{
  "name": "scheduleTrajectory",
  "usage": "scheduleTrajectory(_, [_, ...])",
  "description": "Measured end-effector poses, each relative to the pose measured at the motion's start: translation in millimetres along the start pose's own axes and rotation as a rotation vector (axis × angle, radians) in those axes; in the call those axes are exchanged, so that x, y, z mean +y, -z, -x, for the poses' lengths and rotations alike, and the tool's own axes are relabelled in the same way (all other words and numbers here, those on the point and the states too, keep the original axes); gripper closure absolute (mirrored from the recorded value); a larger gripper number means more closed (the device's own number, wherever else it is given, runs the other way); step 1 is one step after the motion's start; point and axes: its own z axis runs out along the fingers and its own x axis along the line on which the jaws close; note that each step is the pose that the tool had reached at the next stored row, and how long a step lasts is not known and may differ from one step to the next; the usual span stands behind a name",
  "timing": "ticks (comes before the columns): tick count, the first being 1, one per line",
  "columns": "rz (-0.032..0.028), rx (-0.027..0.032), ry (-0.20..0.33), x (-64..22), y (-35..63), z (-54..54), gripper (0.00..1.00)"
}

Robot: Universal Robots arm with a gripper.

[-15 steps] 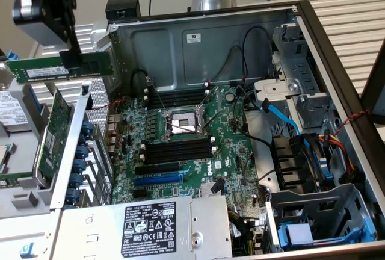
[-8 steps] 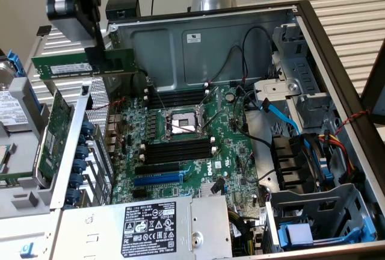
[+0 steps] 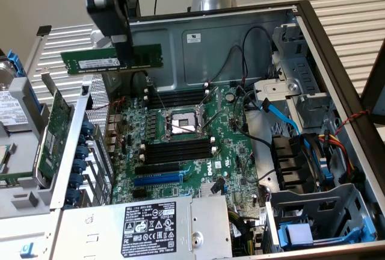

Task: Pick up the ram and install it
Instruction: 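Pick up the ram and move it above insertion slot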

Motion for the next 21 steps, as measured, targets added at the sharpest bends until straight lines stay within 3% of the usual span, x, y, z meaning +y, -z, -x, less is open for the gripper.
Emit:
scheduleTrajectory(5, [0.0, 0.0021, 0.0, -18.8, -3.8, 12.4, 0.87])
scheduleTrajectory(7, [-0.0001, 0.0057, 0.0, -24.8, -4.5, 18.3, 0.87])
scheduleTrajectory(13, [-0.0074, 0.0302, 0.0, -41.1, -6.6, 35.6, 0.87])
scheduleTrajectory(17, [-0.0198, 0.0304, 0.0, -43.0, -7.0, 49.2, 0.87])
scheduleTrajectory(21, [-0.0219, 0.0305, 0.0, -45.4, -9.0, 58.2, 0.87])
